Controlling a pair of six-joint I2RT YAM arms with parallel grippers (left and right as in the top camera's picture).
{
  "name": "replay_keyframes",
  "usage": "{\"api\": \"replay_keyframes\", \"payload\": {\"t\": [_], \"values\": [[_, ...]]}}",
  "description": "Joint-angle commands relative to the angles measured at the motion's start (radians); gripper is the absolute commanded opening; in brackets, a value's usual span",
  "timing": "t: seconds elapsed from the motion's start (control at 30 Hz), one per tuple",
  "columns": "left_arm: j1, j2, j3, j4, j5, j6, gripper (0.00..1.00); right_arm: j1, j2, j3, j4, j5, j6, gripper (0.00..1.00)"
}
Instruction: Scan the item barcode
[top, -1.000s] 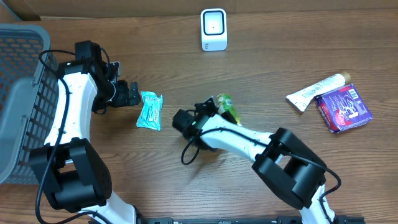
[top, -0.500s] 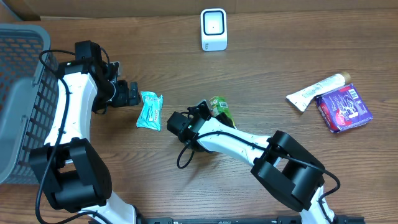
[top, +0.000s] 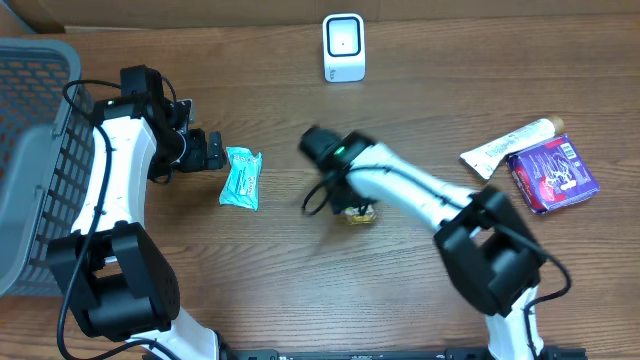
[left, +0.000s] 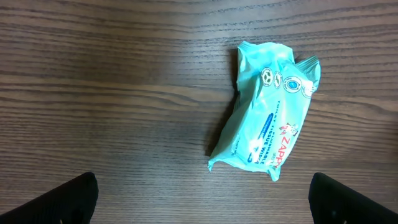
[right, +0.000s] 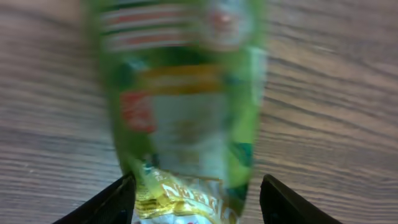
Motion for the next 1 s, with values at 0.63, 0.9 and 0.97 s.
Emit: {"api": "replay_keyframes", "payload": {"t": [0.63, 0.9, 0.97], "values": [[-0.007, -0.019, -0.003, 0.001, 0.000, 0.018, 1.00, -0.223, -0.042, -0.224, 0.131, -0.597, -0.246, 0.71], [-0.007, -0.019, -0.003, 0.001, 0.000, 0.019, 1.00, -0.224, -0.042, -0.219, 0.135, -0.602, -0.246, 0.22], [-0.007, -0.019, -0.003, 0.001, 0.000, 0.019, 0.99, -0.224, -0.042, -0.212, 0.134, -0.602, -0.246, 0.15]]}}
